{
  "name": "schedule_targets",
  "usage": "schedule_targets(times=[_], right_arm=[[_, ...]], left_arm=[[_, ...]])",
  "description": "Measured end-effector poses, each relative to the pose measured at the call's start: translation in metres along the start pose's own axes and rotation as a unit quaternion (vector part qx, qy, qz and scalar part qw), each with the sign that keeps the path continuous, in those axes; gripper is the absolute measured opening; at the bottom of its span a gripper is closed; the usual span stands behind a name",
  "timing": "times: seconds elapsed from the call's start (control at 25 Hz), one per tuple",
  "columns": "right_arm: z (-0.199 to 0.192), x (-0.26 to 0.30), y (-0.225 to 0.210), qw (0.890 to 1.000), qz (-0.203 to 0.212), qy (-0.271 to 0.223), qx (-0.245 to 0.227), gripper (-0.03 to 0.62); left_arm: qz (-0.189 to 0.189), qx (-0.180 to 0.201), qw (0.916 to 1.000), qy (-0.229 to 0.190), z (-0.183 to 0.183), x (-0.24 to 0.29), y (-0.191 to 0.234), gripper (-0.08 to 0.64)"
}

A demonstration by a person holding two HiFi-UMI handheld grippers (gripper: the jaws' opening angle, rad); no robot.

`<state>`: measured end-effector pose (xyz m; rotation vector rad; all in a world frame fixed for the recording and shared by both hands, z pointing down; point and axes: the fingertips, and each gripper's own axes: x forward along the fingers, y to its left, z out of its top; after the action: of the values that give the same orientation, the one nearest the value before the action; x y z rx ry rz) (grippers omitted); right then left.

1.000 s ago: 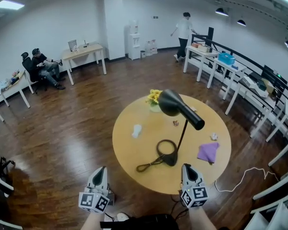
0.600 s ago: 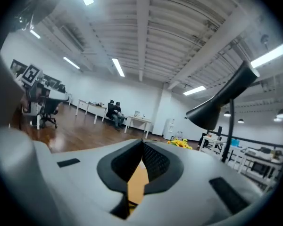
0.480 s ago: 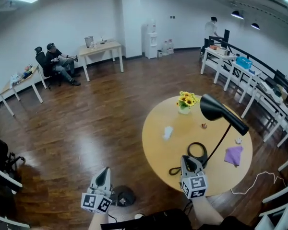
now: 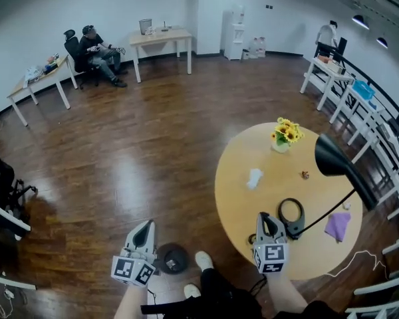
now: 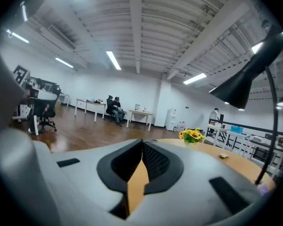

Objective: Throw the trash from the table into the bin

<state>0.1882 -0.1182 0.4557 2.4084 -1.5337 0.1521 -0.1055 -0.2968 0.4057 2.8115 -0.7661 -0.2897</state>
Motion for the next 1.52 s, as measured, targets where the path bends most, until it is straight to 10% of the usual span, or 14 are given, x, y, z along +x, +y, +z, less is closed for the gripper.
schedule_targets(times=[0.48,1.12,1.4,1.52], right_arm=[[-0.012,0.146,-0.029,0.993,-0.012,0.041,0.106,0.13],[-0.13,0.247,-0.079,0.962,-0.073,0.213,0.156,0.334],[-0.161,0.256,-0.081,0.95,-0.095,0.254,0.157,0.327],[-0.168,0.254,-0.087,0.947,-0.104,0.264,0.149,0.208]], left_arm=[[0.071,0.01,0.9974,-0.009,0.012,0.074,0.066,0.001],[0.034,-0.04,0.9933,0.103,-0.077,0.198,0.068,0.001],[0.029,-0.05,0.9892,0.134,-0.096,0.207,0.068,0.001],[0.031,-0.053,0.9882,0.14,-0.103,0.208,0.069,0.001]])
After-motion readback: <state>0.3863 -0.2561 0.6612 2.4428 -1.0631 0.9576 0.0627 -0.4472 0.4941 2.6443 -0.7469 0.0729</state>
